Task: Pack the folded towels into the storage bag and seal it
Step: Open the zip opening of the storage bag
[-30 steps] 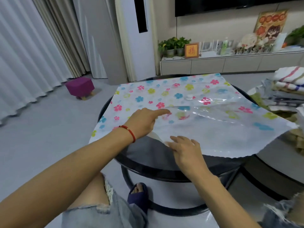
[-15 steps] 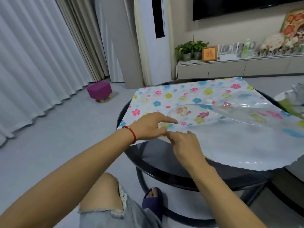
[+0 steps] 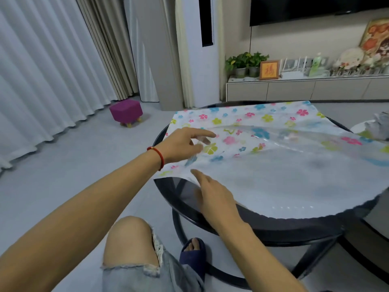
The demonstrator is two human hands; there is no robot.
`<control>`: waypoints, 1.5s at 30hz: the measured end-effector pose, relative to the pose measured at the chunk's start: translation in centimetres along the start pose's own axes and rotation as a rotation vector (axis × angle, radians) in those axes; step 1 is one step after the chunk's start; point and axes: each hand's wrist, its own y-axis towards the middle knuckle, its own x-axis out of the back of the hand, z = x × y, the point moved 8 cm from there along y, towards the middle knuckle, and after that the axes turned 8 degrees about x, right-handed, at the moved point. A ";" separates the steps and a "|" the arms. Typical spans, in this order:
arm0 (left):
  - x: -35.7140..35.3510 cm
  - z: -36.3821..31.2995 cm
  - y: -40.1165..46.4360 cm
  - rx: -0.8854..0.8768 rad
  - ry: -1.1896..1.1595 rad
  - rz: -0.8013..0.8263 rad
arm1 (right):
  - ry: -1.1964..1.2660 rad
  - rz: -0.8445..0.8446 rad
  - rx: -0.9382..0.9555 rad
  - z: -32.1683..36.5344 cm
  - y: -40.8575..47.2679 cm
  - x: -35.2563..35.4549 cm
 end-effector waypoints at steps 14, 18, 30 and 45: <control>6.1 3.9 0.4 0.108 0.139 -0.171 | -0.090 0.220 0.089 3.1 -2.0 -4.7; 4.7 3.6 0.3 0.119 0.177 -0.018 | 0.007 0.064 -0.009 4.4 1.8 -3.5; 5.6 1.7 -1.0 0.029 0.337 -0.214 | 0.237 0.187 0.096 2.9 0.6 -4.7; -10.6 -13.6 3.0 -0.539 0.963 -0.082 | -0.184 -0.085 -0.393 -15.1 -10.0 11.3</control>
